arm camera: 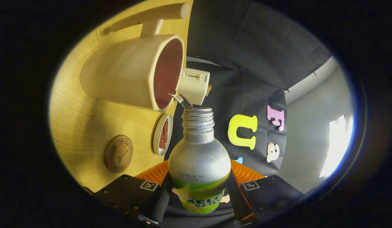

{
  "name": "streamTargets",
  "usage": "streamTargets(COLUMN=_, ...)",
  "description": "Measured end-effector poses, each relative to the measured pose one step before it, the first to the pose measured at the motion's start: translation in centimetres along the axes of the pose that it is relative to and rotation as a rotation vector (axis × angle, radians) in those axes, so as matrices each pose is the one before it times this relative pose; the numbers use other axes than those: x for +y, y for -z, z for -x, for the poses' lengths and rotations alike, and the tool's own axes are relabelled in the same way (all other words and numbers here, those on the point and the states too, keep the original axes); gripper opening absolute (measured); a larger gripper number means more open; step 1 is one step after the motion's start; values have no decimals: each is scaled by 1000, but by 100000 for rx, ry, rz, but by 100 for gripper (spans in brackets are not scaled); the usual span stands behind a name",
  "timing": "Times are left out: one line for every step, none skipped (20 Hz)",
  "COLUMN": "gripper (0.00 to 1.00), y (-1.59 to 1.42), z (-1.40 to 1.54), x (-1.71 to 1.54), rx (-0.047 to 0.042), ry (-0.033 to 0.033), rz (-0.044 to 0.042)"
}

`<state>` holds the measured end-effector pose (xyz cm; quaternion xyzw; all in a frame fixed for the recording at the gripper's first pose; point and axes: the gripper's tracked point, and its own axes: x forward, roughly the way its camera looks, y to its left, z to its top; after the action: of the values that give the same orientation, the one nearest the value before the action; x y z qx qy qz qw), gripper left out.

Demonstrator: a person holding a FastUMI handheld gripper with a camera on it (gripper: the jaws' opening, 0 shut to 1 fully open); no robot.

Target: Take the bottle from table, then pour the juice into the cup, finally place the bottle on the coaster

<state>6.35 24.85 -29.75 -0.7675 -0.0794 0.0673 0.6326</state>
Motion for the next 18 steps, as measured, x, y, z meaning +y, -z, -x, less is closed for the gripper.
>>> streamTargets(gripper=80, y=-20, z=-1, x=-58, rx=-84, ry=79, rz=500)
streamTargets(gripper=80, y=3, z=20, x=-57, rx=-138, ry=107, rz=584)
streamTargets(gripper=80, y=41, z=25, x=-29, rx=24, ry=119, rz=418)
streamTargets(gripper=80, y=8, z=-59, x=-24, rx=-144, ry=57, rz=322)
streamTargets(gripper=80, y=0, z=19, x=-7, rx=18, ry=149, rz=254)
streamTargets(gripper=80, y=4, z=-11, x=-22, rx=-17, ry=166, rz=333)
streamTargets(gripper=80, y=62, z=31, x=-32, rx=117, ry=165, rz=278)
streamTargets(gripper=80, y=10, z=-64, x=-5, rx=13, ry=80, rz=184)
streamTargets(gripper=80, y=21, z=26, x=-1, rx=-47, ry=-104, rz=258)
streamTargets(gripper=80, y=-6, z=-22, x=-53, rx=14, ry=84, rz=445)
streamTargets(gripper=80, y=19, z=48, x=-111, rx=-35, ry=341, rz=421)
streamTargets(gripper=80, y=46, z=-7, x=35, rx=46, ry=260, rz=250)
streamTargets(gripper=80, y=5, z=28, x=88, rx=-15, ry=-82, rz=221)
streamTargets(gripper=80, y=-76, z=-17, x=-78, rx=-115, ry=-171, rz=320)
streamTargets(gripper=80, y=-34, z=-3, x=-77, rx=-122, ry=85, rz=511)
streamTargets(gripper=80, y=103, z=-57, x=-118, rx=-122, ry=412, rz=610)
streamTargets(gripper=80, y=51, z=8, x=-66, rx=16, ry=370, rz=619)
streamTargets(gripper=80, y=-109, z=93, x=-13, rx=-126, ry=231, rz=376)
